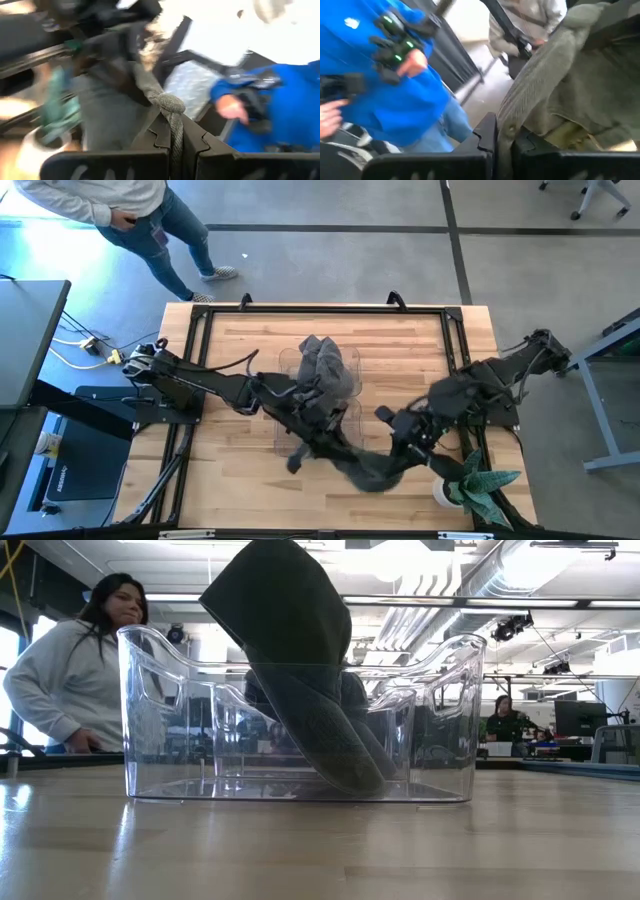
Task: Pick & Place hat
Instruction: Put the black cap into the bottom transparent bin
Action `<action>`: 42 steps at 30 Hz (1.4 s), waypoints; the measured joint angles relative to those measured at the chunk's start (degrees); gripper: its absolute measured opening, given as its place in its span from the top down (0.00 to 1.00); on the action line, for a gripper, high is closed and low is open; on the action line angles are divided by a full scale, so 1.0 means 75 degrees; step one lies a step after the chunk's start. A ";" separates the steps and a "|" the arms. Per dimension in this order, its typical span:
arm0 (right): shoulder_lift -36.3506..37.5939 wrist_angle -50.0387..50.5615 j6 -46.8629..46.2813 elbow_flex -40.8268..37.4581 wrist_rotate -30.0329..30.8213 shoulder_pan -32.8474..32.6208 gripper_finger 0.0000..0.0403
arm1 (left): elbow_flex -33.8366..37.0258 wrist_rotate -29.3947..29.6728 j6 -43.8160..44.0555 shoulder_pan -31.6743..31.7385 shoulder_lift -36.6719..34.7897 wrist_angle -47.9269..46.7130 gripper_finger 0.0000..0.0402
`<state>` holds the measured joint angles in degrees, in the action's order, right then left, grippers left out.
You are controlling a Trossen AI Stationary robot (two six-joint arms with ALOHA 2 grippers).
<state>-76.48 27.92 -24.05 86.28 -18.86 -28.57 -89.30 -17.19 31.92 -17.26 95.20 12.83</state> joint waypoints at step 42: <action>0.0385 -0.0381 -0.1063 0.0530 -0.1181 -0.0021 1.00 | -0.0006 -0.2350 -0.2629 -0.0114 0.0131 -0.0204 0.98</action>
<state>-73.59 25.06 -32.02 90.26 -27.71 -28.73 -89.34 -34.82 12.20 -18.11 96.18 11.30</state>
